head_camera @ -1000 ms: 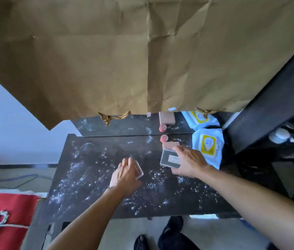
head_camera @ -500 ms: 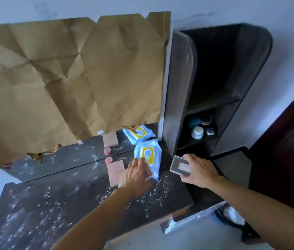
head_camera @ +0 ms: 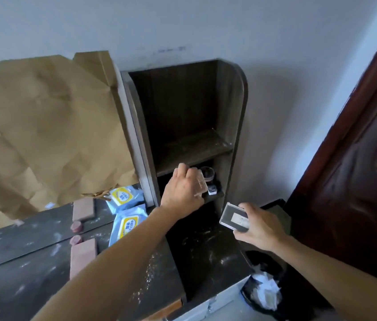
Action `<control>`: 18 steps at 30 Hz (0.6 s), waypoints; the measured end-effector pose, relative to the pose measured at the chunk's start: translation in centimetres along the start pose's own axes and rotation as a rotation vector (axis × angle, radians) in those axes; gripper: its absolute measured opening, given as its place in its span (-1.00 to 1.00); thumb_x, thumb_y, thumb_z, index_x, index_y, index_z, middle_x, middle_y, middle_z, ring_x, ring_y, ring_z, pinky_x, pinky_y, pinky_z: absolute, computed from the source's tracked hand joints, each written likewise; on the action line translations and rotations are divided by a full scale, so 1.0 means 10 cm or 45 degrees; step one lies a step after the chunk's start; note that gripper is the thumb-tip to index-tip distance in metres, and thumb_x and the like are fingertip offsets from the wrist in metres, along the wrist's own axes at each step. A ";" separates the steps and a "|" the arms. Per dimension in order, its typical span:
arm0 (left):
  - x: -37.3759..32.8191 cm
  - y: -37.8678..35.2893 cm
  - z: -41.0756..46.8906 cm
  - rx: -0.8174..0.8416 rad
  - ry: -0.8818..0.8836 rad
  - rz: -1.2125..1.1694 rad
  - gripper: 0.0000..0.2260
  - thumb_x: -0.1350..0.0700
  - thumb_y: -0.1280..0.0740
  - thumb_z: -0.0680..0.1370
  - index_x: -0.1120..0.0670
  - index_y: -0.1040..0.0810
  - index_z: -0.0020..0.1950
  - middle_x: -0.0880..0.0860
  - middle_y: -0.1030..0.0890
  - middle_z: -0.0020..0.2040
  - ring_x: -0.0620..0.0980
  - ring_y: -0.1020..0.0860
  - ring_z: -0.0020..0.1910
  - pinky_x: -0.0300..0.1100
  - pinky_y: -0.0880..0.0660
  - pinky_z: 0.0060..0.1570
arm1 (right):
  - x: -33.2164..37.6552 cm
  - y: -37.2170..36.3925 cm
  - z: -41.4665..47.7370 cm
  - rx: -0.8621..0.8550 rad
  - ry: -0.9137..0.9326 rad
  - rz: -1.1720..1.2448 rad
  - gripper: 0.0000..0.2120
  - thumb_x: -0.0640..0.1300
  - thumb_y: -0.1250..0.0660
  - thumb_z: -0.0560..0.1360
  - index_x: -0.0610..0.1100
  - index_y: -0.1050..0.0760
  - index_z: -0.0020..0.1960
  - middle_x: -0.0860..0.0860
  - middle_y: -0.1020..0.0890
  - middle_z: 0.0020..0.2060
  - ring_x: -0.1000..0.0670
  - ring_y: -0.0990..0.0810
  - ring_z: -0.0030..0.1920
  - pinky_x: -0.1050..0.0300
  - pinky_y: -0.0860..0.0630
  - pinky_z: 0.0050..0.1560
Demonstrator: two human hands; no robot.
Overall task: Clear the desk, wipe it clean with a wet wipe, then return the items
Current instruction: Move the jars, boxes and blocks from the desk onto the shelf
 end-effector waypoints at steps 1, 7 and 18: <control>-0.06 0.05 0.16 -0.026 -0.017 0.021 -0.40 0.06 -0.44 0.26 0.08 -0.38 0.27 0.06 -0.33 0.15 0.09 -0.36 0.15 -0.04 -0.49 0.03 | -0.05 0.06 0.03 -0.019 -0.006 0.018 -0.32 0.31 -0.30 0.17 0.06 -0.33 0.21 0.11 -0.59 0.05 -0.01 -0.62 -0.04 0.09 -0.56 -0.09; -0.14 0.11 1.04 -0.020 0.029 0.154 -0.38 -0.03 -0.44 0.29 0.11 -0.43 0.31 0.11 -0.45 0.16 0.15 -0.39 0.15 0.03 -0.38 0.12 | -0.27 0.25 0.13 -0.087 -0.022 0.091 -0.33 0.26 -0.37 0.21 0.03 -0.37 0.24 0.11 -0.59 0.06 0.00 -0.61 0.00 0.10 -0.54 -0.05; 0.04 -0.28 1.94 0.149 0.098 -0.056 -0.69 0.09 -0.41 0.45 0.09 -0.57 0.18 0.13 -0.48 0.15 0.14 -0.43 0.18 -0.03 -0.43 0.18 | -0.55 0.55 0.71 -0.191 -0.067 0.134 -0.31 0.28 -0.34 0.21 0.02 -0.36 0.27 0.13 -0.58 0.08 0.03 -0.61 0.01 0.12 -0.51 -0.02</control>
Point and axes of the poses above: each hand's wrist, its own z-axis towards the middle knuckle, its own y-axis out of the back of the hand, x = y × z, the point moved 7 cm from there along z, towards the middle knuckle
